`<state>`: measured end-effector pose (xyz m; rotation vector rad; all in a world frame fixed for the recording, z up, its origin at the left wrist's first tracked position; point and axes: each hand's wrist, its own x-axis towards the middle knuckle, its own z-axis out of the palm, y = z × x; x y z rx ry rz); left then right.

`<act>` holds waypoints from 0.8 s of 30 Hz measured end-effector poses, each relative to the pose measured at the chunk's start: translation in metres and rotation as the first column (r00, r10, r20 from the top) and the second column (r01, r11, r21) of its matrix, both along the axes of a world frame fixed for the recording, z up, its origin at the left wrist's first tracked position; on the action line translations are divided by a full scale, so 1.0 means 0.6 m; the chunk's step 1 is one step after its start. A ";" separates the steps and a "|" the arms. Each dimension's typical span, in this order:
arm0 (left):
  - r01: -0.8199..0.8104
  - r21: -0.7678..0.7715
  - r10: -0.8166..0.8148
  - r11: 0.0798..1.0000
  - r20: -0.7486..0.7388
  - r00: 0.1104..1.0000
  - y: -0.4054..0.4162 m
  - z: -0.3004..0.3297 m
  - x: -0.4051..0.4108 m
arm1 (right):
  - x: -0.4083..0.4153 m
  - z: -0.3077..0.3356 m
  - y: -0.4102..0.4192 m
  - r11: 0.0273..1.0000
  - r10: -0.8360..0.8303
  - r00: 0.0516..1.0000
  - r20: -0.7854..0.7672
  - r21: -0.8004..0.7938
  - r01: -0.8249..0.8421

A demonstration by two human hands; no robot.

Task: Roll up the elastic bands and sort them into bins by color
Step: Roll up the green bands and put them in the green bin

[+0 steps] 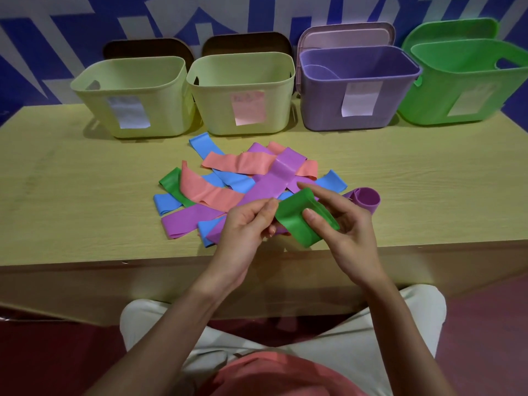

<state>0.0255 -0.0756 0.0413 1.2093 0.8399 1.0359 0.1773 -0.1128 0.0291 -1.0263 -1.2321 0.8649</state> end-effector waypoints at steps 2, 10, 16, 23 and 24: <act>0.025 -0.034 -0.025 0.999 -0.006 1.000 -0.001 0.001 0.001 | 0.001 0.001 0.002 1.000 -0.009 0.999 0.038 0.007 0.009; 0.015 0.137 0.010 0.991 -0.181 0.983 -0.004 0.004 0.004 | 0.010 0.003 0.002 0.998 -0.055 0.995 0.082 0.009 0.054; -0.038 0.269 0.104 0.962 -0.236 0.966 -0.013 0.008 0.006 | 0.009 -0.003 0.002 0.995 -0.088 0.994 0.063 -0.031 0.091; -0.181 0.330 0.269 0.926 -0.246 0.931 -0.007 -0.001 0.004 | -0.002 0.000 0.004 0.992 -0.108 0.993 -0.056 -0.063 0.105; -0.191 0.326 0.278 0.926 -0.246 0.928 -0.006 0.000 0.003 | -0.001 -0.001 0.004 0.992 -0.113 0.992 -0.049 -0.063 0.110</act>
